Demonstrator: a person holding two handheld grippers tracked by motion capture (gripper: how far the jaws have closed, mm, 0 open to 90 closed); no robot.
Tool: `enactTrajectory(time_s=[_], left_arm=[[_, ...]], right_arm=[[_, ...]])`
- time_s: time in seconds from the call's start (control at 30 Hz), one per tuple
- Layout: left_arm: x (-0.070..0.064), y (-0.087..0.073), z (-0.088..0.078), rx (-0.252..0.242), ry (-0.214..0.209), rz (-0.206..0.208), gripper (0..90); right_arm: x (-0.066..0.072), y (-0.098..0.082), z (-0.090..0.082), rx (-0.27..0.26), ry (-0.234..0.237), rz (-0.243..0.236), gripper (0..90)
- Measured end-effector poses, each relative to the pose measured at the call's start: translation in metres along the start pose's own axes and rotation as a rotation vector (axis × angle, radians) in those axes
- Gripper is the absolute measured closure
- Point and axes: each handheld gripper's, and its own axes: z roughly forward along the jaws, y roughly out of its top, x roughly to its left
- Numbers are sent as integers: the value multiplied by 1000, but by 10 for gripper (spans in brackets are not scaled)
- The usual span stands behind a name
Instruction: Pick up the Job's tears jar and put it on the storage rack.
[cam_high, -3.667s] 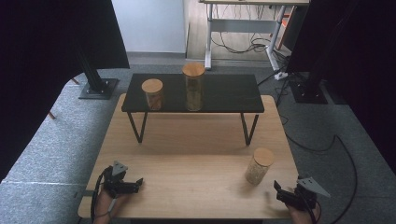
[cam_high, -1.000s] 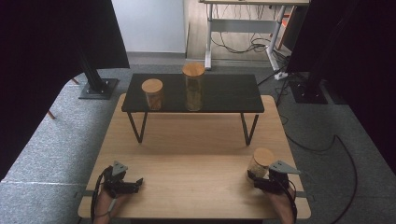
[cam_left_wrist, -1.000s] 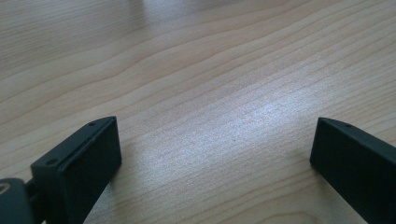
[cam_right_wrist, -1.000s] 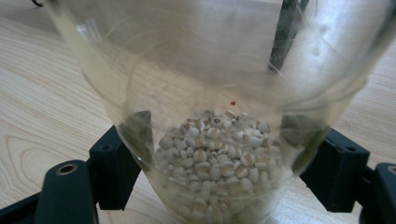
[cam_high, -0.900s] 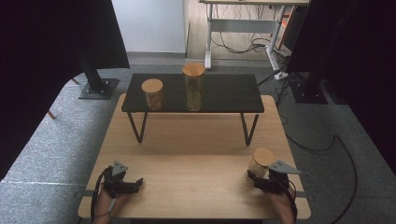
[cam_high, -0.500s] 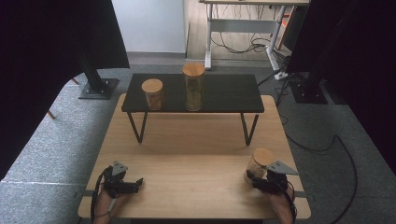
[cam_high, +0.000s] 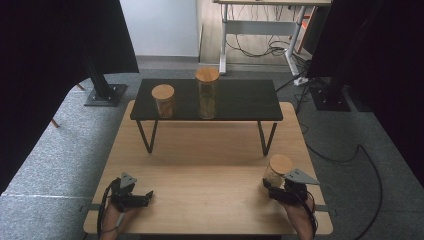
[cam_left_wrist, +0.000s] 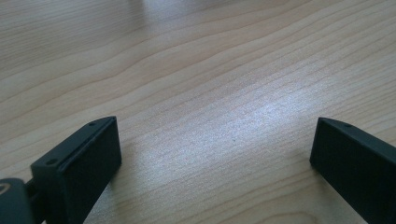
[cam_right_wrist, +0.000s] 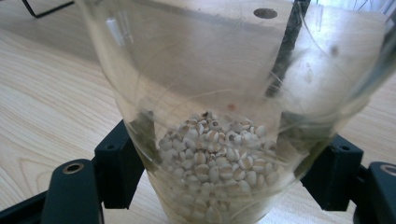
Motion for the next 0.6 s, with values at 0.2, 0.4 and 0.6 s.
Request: enactTrajectory(time_s=[0.2,0.4,0.6], left_arm=[[0,0,0,0,0,0,15],[0,0,0,0,0,0,15],[0,0,0,0,0,0,15]], right_arm=[[1,11,-3,-4,-9,-9,250],[2,22,-5,-4,-13,-4,250],[1,34,-7,-16,-16,5,250]])
